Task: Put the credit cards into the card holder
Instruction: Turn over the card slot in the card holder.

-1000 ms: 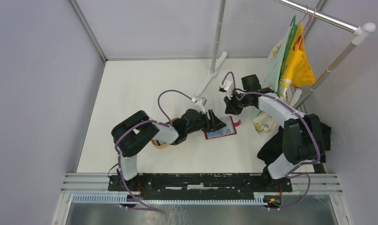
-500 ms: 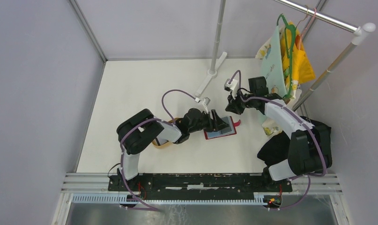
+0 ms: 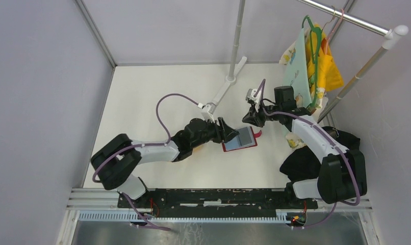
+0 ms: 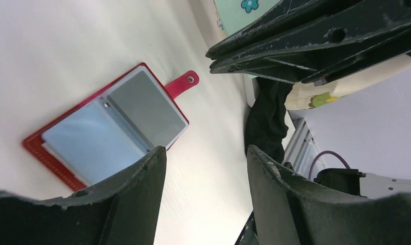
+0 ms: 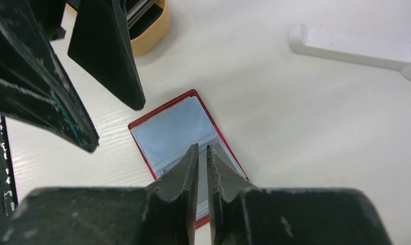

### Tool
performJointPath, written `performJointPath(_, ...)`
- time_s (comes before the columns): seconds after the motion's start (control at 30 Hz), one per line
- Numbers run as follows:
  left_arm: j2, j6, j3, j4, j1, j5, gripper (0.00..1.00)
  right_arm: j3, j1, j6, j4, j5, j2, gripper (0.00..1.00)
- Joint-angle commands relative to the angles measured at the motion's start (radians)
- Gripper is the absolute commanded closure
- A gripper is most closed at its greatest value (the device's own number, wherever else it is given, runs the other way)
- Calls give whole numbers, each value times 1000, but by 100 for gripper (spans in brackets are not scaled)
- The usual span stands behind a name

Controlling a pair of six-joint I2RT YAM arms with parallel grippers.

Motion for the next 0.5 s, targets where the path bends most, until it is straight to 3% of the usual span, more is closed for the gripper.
performJointPath(0.0,-168,138,-32,-188,-11,-157,35,-27,-5,-31,78,-91,-78,84)
performJointPath(0.23,-398,177,-53,-485,-11,-346,33,-107,-3,-133,131,-185,-154,72)
performJointPath(0.47,-556,163,-53,-719,-8,-504,7,-179,21,-430,64,-292,-203,63)
